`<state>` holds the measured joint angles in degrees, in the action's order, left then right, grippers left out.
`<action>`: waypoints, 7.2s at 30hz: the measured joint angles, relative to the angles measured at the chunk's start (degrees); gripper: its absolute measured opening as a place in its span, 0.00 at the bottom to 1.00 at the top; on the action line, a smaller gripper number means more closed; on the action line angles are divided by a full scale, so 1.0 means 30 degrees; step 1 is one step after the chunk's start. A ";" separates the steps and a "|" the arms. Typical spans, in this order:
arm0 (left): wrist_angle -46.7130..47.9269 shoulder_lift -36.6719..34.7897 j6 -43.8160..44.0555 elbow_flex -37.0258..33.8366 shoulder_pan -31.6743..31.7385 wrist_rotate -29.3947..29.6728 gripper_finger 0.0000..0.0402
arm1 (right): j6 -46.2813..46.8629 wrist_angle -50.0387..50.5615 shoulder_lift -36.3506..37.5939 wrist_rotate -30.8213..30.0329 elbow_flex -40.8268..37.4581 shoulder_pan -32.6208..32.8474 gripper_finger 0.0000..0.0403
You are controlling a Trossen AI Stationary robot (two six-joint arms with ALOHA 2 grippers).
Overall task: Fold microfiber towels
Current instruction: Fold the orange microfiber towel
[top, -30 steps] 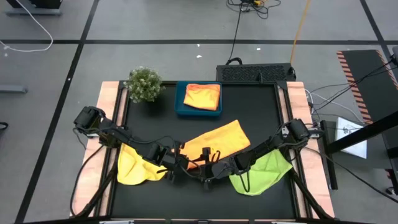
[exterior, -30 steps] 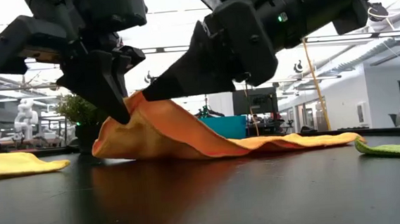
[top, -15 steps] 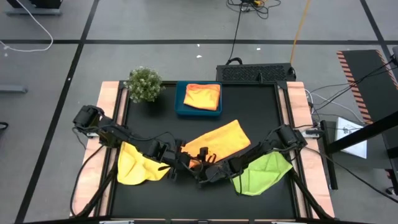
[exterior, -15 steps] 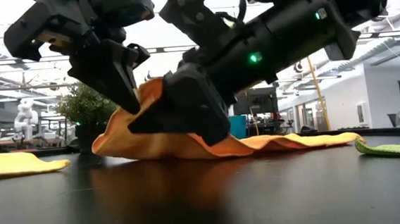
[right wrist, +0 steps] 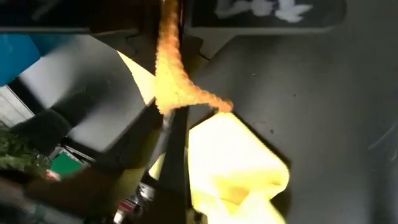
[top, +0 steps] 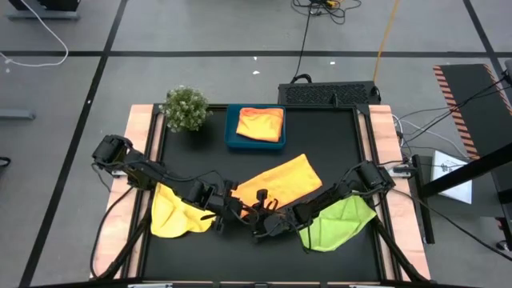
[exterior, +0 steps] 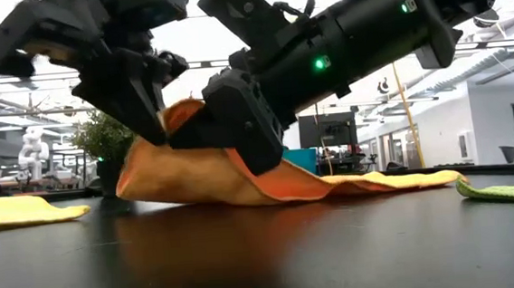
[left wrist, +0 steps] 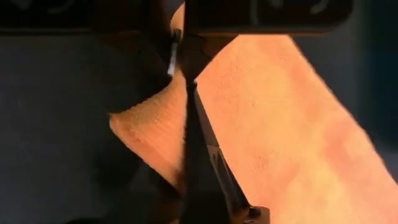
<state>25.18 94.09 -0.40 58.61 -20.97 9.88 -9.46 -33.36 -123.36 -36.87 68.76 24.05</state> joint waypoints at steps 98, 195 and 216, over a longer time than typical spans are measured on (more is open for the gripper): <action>0.2339 0.2588 0.3228 0.5246 -0.7003 0.5154 0.01 | 0.4513 0.5348 0.4031 -0.3291 -0.0775 0.5756 0.00; -0.4780 -0.1043 -0.7806 -0.1782 0.7194 -0.6093 0.00 | 1.6836 0.0201 0.5030 -0.6760 -0.9637 0.2769 0.00; -0.6269 -0.0774 -0.7100 -0.2186 0.4333 -0.7040 0.02 | 1.4717 0.0200 0.4979 -0.6405 -0.5949 0.6051 0.00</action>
<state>6.37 91.77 -21.70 52.05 -7.97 -11.24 34.69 -32.76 -108.42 -56.08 50.92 42.21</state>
